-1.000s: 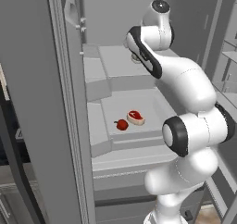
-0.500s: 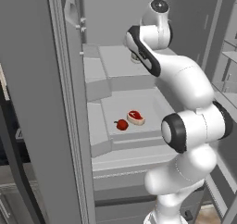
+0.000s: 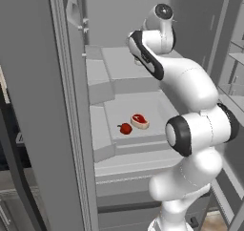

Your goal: Place the mayonnaise and mayonnaise from the counter to the top shelf of the fridge. If the existing items in the fridge are on the top shelf, move them to other shelves.

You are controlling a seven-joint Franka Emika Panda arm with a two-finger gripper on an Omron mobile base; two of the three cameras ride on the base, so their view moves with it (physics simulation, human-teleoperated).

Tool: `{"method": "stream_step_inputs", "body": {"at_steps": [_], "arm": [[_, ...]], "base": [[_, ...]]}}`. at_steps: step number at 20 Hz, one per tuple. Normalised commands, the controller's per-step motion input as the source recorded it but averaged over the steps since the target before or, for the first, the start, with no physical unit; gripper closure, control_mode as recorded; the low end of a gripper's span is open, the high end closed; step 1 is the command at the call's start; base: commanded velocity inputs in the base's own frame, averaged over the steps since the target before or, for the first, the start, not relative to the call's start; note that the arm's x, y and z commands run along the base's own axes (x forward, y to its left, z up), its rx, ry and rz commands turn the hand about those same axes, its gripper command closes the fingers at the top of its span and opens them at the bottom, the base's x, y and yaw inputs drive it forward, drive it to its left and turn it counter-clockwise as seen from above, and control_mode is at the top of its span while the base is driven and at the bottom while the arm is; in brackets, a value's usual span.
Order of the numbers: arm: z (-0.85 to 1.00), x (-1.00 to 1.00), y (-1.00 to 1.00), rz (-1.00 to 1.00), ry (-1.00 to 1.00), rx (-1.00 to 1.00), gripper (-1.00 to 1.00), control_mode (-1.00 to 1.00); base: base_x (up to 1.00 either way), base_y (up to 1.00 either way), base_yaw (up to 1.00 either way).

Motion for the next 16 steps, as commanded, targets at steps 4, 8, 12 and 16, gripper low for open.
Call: {"method": "stream_step_inputs", "body": {"at_steps": [4,8,12,16], "arm": [[0.09,-0.41,0.00,0.00,-0.27,0.00,-1.00,-1.00],[0.03,-1.00,0.00,0.00,-0.39,0.00,-1.00,-1.00],[0.00,-1.00,0.00,0.00,-0.41,0.01,-1.00,-1.00],[0.00,-1.00,0.00,0.00,-0.33,0.04,-1.00,-1.00]], "base": [[0.00,0.00,0.00],[0.00,0.00,0.00],[0.00,0.00,0.00],[0.00,0.00,0.00]]}}
